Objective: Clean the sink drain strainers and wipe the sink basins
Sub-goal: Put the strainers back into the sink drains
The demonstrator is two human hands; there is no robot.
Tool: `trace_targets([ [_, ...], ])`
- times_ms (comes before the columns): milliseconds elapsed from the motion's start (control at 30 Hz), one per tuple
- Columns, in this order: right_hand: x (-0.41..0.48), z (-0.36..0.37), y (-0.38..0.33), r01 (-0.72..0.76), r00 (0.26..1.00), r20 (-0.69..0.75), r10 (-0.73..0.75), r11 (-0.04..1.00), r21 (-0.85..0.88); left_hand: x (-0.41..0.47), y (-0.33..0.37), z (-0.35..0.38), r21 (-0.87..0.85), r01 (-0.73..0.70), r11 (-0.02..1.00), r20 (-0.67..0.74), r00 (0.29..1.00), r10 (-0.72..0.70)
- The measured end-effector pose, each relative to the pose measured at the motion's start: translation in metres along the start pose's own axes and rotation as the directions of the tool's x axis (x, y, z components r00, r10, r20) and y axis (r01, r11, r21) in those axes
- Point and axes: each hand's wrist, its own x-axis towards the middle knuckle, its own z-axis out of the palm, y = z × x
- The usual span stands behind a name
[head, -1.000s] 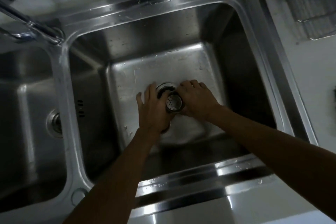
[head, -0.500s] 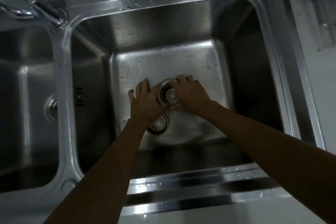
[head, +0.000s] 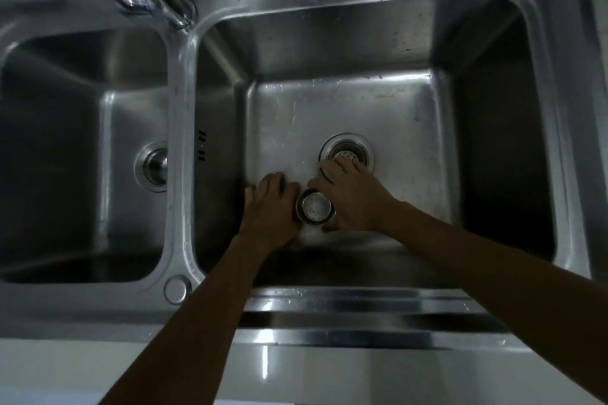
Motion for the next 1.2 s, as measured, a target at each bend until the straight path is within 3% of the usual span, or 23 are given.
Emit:
trace_targets([
  [200,-0.005,-0.005,-0.007,0.013,0.996,-0.083,-0.016,0.999,-0.041,0.000,0.011,0.000,-0.038,-0.008,0.999,-0.033,0.999,0.007],
  [433,-0.021,-0.032,-0.007,-0.003,0.973,-0.231,-0.022,0.995,-0.105,-0.014,0.009,-0.024,-0.162,-0.029,0.986,-0.162,0.987,0.002],
  [667,-0.023,-0.080,-0.038,0.032,0.925,-0.364,-0.108,0.978,-0.207,-0.052,-0.007,-0.067,-0.180,-0.048,0.982,-0.326,0.945,-0.013],
  [1000,0.036,-0.173,-0.132,0.095,0.854,-0.439,-0.280,0.913,-0.397,-0.109,-0.113,-0.128,-0.249,-0.049,0.967,-0.556,0.825,-0.101],
  [1200,0.112,-0.173,-0.197,0.148,0.837,-0.437,-0.331,0.904,-0.401,-0.112,-0.211,-0.123,-0.255,-0.018,0.967,-0.546,0.827,-0.129],
])
